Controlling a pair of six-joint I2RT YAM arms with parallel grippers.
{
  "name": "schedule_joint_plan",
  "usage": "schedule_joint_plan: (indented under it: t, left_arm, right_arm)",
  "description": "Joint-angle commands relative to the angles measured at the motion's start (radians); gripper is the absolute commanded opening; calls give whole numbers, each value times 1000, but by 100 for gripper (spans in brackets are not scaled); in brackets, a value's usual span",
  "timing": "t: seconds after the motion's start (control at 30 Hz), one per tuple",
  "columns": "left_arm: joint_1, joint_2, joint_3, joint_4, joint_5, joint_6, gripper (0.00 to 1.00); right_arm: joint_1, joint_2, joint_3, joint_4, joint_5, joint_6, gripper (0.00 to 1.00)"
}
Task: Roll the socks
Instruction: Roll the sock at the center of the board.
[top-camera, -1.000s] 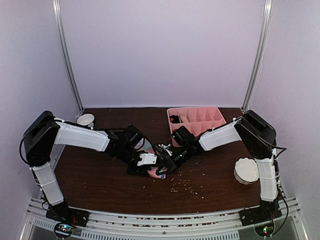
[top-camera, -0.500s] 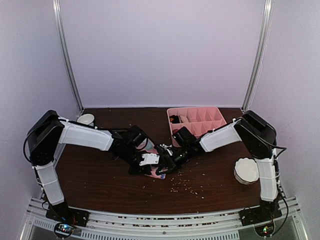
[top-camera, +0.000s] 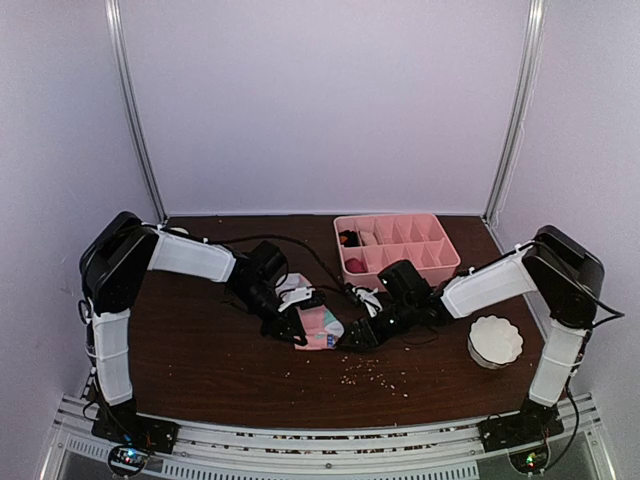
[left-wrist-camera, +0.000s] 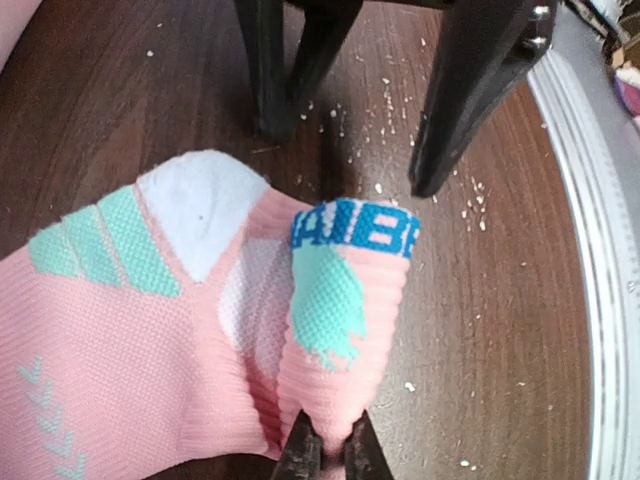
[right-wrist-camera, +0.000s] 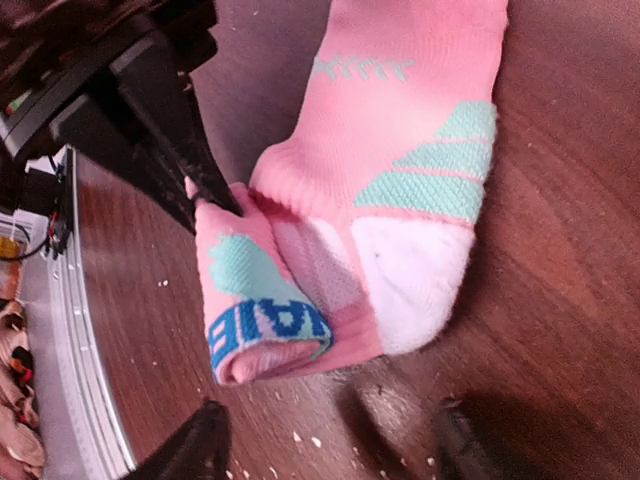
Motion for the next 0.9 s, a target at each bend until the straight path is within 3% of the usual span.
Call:
schedule_joint_plan:
  t: [0.0, 0.07, 0.2, 0.27, 0.3, 0.4, 0.47, 0.63, 0.77, 0.87]
  left_arm:
    - [20, 91, 29, -107, 27, -64, 0]
    - [31, 99, 27, -90, 12, -94, 0]
    - [43, 130, 56, -135, 17, -87, 0]
    - [43, 139, 60, -144, 9, -85, 0]
    - [44, 142, 61, -147, 8, -86, 0]
    - [44, 151, 76, -159, -4, -99, 0]
    - [44, 157, 88, -167, -12, -108, 0]
    - [46, 186, 114, -188, -29, -124, 0]
    - [46, 215, 132, -206, -39, -131, 0]
    - [47, 215, 133, -210, -46, -126, 0]
  right_arm:
    - [-8, -103, -87, -1, 306, -68, 99]
    - [-7, -165, -101, -27, 491, -56, 100]
    - [-2, -274, -106, -13, 616, -71, 100]
    - [-12, -292, -106, -6, 771, 32, 100]
    - [-32, -292, -116, 15, 767, 67, 100]
    - [-132, -259, -179, 248, 389, 138, 99]
    - [-114, -229, -187, 378, 213, 78, 100]
    - [75, -217, -153, 243, 262, -339, 98]
    - [98, -125, -90, 204, 138, -388, 83]
    - [109, -43, -31, 170, 134, -394, 72]
